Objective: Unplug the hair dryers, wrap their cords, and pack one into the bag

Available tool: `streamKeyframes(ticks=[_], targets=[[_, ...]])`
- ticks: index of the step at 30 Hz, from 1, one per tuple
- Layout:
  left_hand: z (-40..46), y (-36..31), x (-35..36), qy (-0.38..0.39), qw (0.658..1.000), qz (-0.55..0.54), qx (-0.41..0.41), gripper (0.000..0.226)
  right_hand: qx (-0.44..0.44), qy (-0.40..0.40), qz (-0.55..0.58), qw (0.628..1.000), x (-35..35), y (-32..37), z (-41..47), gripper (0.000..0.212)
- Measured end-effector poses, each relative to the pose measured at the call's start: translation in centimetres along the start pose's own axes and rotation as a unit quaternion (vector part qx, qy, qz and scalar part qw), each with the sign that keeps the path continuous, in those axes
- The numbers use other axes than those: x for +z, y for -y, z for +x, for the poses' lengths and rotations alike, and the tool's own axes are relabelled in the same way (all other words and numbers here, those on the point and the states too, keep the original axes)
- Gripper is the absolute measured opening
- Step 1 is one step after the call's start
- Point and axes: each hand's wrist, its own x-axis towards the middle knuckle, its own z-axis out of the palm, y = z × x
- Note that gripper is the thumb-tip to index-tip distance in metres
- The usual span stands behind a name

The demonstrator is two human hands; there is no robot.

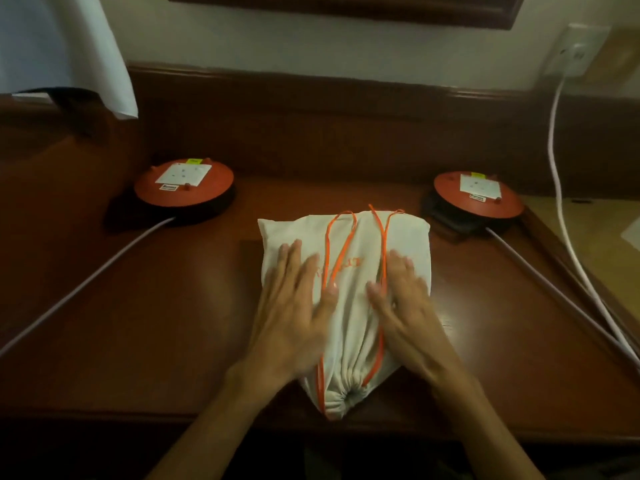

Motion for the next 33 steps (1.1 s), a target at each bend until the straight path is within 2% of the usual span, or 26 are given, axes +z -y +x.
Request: streamKeyframes(ticks=[2, 9, 14, 18, 22, 28, 31, 33], targets=[[-0.4, 0.9, 1.0, 0.02, 0.999, 0.043, 0.008, 0.067, 0.004, 0.018, -0.045, 0.999, 1.4, -0.7, 0.2, 0.071], [4.1, 3.2, 1.3, 0.017, 0.996, 0.085, 0.015, 0.064, 0.008, 0.016, -0.056, 0.998, 2.1, -0.6, 5.2, 0.07], [11.2, 5.2, 2.2, 0.023, 0.998, 0.057, 0.004, 0.06, 0.005, 0.015, -0.063, 0.998, 2.5, -1.4, 12.7, 0.07], [15.8, 6.5, 2.9, -0.012, 1.0, -0.025, -0.003, 0.065, 0.003, 0.002, -0.072, 0.997, 2.7, -2.4, 17.9, 0.071], [20.0, 7.5, 3.5, -0.001, 1.0, -0.019, 0.0, 0.061, 0.011, -0.025, -0.067, 0.997, 3.0, -3.1, 21.7, 0.073], [21.1, 9.0, 4.5, -0.056, 0.984, -0.168, 0.001, 0.067, -0.012, -0.092, 0.006, 0.996, 3.7, -4.0, 22.4, 0.08], [20.8, 8.3, 3.6, -0.142, 0.962, -0.233, 0.0, 0.065, -0.005, -0.129, 0.148, 0.98, 3.1, -4.2, 22.2, 0.074], [20.5, 8.4, 3.0, -0.182, 0.961, -0.206, -0.015, 0.061, 0.005, -0.189, 0.212, 0.959, 2.6, -4.7, 22.1, 0.068]])
